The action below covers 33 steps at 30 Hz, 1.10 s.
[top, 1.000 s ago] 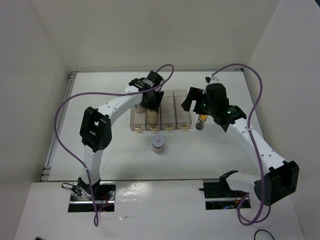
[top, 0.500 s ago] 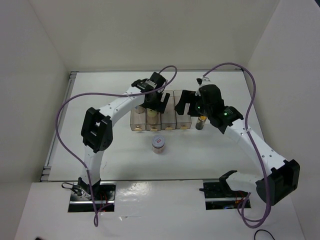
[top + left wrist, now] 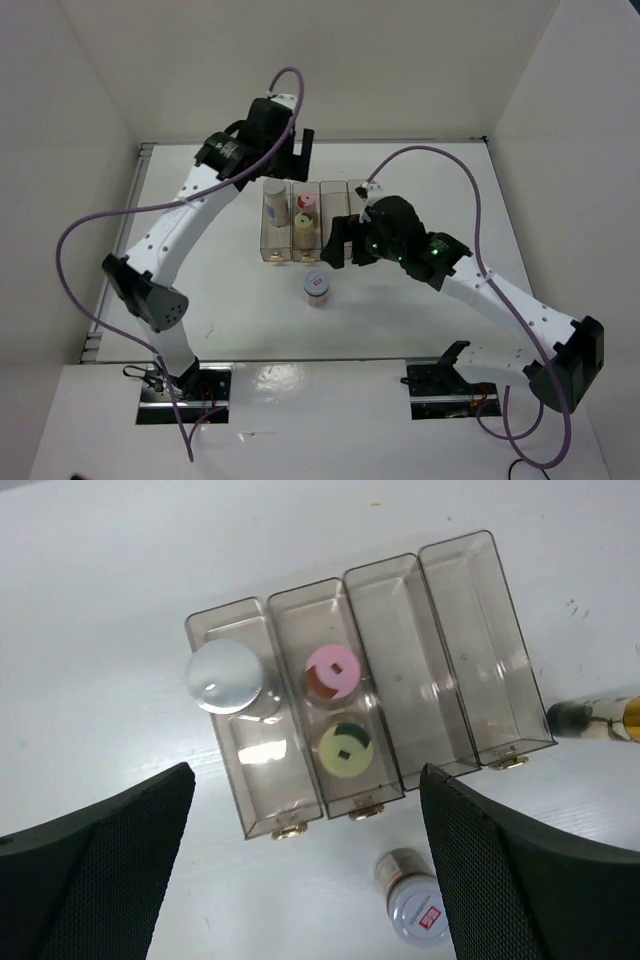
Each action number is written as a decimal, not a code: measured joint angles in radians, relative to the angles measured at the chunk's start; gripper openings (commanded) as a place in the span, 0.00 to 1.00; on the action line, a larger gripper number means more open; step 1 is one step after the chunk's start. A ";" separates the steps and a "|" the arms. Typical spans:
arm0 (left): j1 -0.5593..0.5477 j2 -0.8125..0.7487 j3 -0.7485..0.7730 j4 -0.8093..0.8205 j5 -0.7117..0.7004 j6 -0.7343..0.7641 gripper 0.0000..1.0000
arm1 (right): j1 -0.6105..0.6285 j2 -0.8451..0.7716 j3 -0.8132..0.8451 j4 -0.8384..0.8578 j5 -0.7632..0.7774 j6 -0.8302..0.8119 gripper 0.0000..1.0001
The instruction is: Organize the condiment bottles
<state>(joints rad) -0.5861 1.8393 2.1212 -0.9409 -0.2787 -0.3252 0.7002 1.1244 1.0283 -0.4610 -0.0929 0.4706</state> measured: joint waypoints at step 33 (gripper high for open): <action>0.328 -0.443 -0.697 0.166 0.216 -0.042 1.00 | 0.269 0.454 0.108 -0.065 0.274 0.011 0.98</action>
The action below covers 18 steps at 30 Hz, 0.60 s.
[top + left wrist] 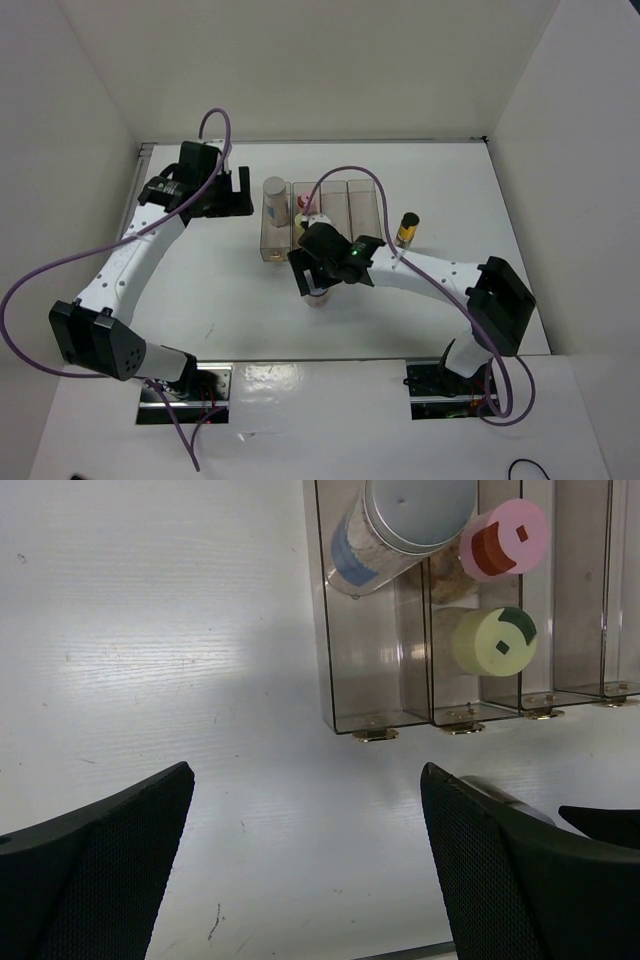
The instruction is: Organize the condiment bottles
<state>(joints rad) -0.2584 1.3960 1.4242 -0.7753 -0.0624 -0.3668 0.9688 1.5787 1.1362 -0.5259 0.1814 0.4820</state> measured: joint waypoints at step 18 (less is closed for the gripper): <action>0.015 -0.002 -0.050 0.029 0.012 0.005 1.00 | 0.013 0.080 0.035 -0.007 0.035 0.021 0.72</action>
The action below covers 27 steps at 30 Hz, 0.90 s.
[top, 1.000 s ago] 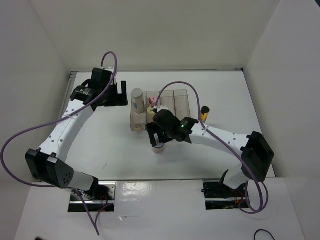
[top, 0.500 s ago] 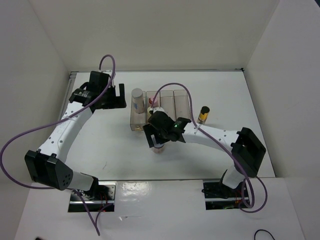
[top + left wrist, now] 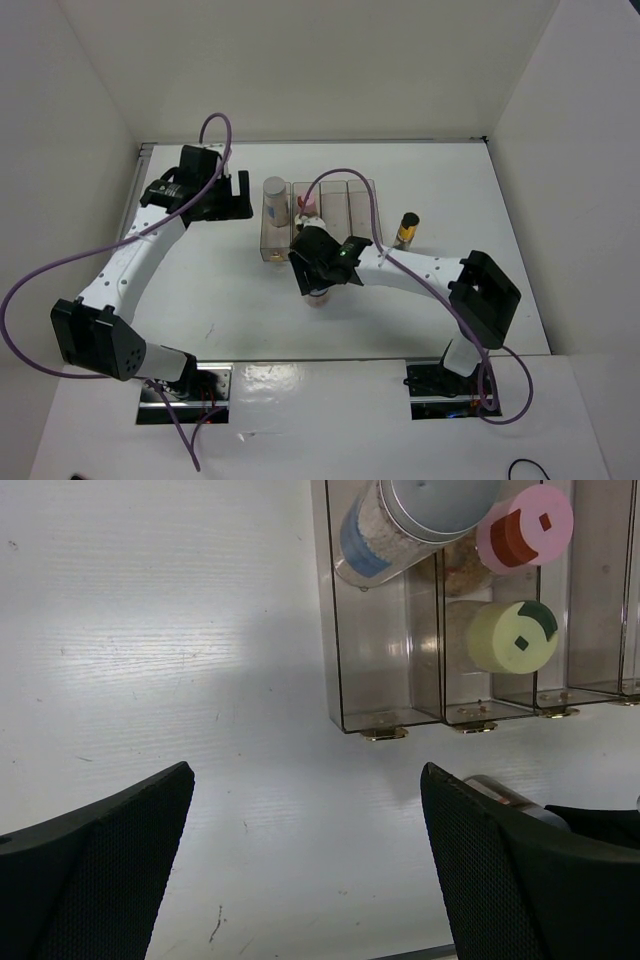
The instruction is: Organize the condiment bottles
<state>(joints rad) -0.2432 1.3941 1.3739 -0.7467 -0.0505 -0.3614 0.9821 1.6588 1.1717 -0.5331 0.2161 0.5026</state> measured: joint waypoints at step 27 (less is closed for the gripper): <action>0.009 -0.001 -0.026 0.015 0.004 0.000 1.00 | 0.017 0.016 0.056 -0.114 0.048 0.048 0.05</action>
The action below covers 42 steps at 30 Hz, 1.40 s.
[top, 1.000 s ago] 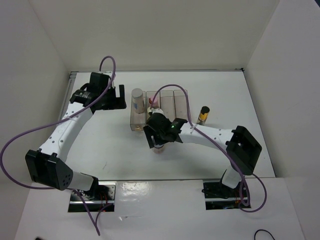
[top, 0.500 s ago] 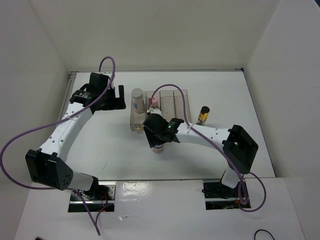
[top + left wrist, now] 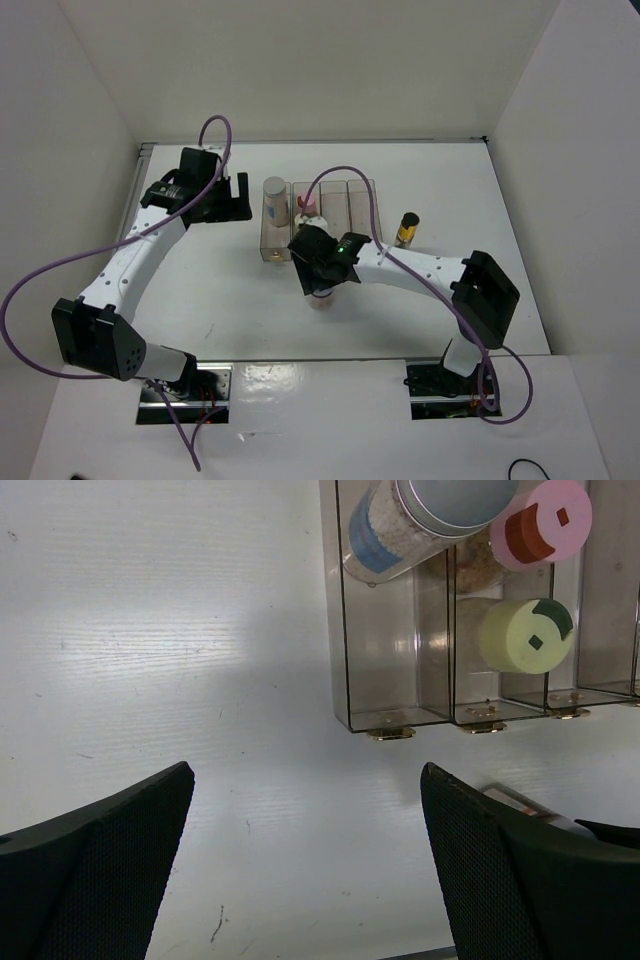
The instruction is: Organize the condiment bottles
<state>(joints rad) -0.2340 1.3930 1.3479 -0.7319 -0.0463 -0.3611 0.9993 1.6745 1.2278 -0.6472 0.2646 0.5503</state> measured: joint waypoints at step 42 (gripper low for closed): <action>0.064 -0.028 -0.013 0.000 0.035 0.026 1.00 | -0.401 0.188 0.510 -0.151 0.059 -0.174 0.05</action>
<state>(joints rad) -0.1703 1.3651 1.3350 -0.7319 -0.0109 -0.3351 0.5980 1.8629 1.7382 -0.7979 0.3237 0.3759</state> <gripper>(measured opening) 0.999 0.695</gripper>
